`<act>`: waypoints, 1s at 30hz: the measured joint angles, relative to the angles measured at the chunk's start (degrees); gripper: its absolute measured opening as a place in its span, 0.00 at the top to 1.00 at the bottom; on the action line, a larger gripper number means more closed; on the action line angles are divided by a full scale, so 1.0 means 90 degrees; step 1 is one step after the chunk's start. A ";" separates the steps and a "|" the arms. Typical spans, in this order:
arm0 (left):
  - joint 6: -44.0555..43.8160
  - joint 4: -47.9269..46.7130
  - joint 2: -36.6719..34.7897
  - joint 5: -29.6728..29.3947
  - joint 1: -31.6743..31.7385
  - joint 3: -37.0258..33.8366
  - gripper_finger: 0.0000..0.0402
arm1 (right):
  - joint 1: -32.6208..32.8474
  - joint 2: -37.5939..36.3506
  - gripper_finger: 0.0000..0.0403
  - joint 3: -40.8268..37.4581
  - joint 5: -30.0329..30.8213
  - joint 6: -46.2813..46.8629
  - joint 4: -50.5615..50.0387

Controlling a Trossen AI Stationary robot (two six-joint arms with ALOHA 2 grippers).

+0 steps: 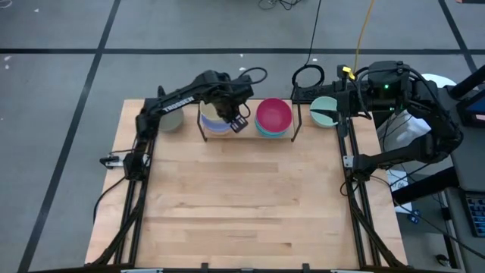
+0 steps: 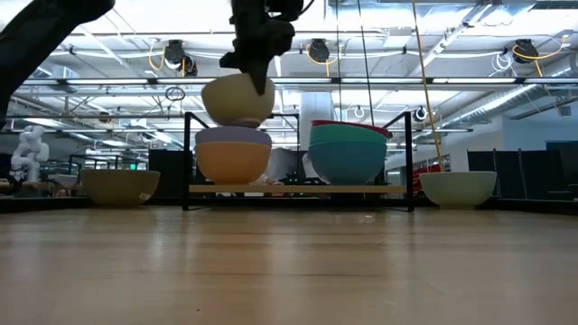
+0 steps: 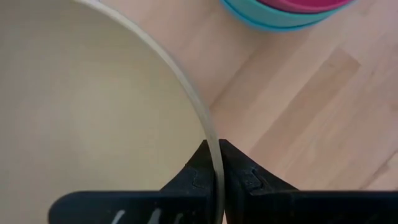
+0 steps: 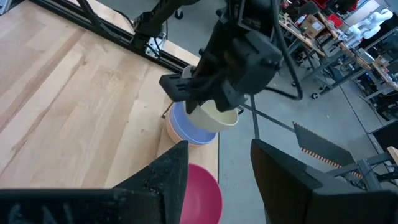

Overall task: Place and stack bowls onto a shelf
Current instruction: Stack the yellow bowl on top of the purple bowl on the shelf

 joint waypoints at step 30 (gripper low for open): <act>0.0062 0.0627 0.0042 -0.0063 0.0121 -0.1160 0.79 | 0.0000 0.0000 0.58 0.0000 0.0002 0.0000 -0.0005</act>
